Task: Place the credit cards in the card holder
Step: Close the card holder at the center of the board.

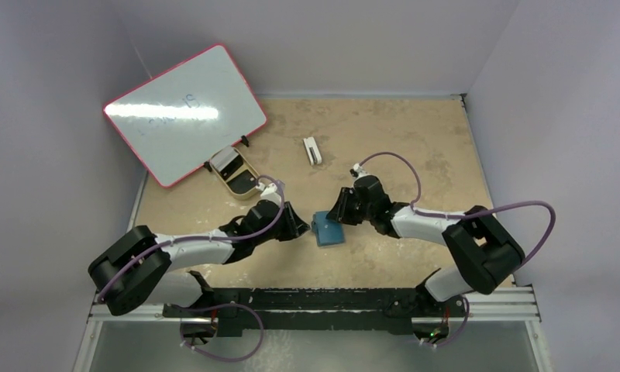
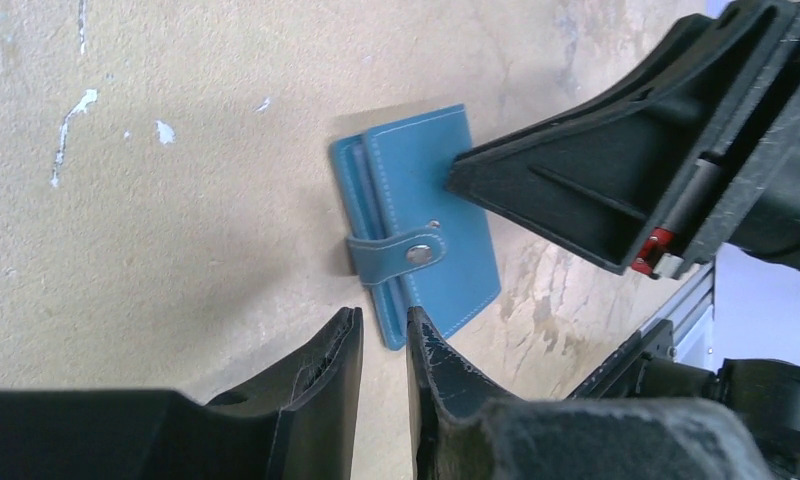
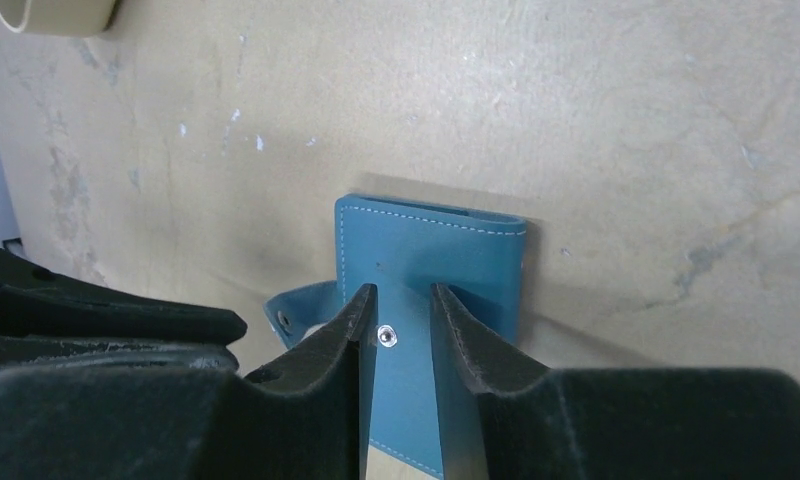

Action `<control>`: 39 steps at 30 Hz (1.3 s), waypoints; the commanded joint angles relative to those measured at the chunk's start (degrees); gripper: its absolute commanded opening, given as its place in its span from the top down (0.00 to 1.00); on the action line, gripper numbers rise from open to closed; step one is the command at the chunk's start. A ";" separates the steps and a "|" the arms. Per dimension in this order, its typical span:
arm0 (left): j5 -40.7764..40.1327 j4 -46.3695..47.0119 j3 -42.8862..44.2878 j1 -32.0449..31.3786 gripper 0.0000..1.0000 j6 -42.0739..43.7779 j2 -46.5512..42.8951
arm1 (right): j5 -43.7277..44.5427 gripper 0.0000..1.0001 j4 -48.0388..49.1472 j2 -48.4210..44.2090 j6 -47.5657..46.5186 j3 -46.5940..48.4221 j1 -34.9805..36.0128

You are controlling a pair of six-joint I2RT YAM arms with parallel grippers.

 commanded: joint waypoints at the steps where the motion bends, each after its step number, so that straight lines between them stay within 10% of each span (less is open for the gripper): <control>1: 0.53 1.42 1.55 -0.15 0.78 1.94 1.20 | 4.88 0.71 -11.40 -2.63 -2.25 1.64 1.33; 39: 6.20 7.84 6.95 -0.19 0.86 6.57 14.17 | 3.43 0.83 -9.95 -5.76 0.66 1.45 5.54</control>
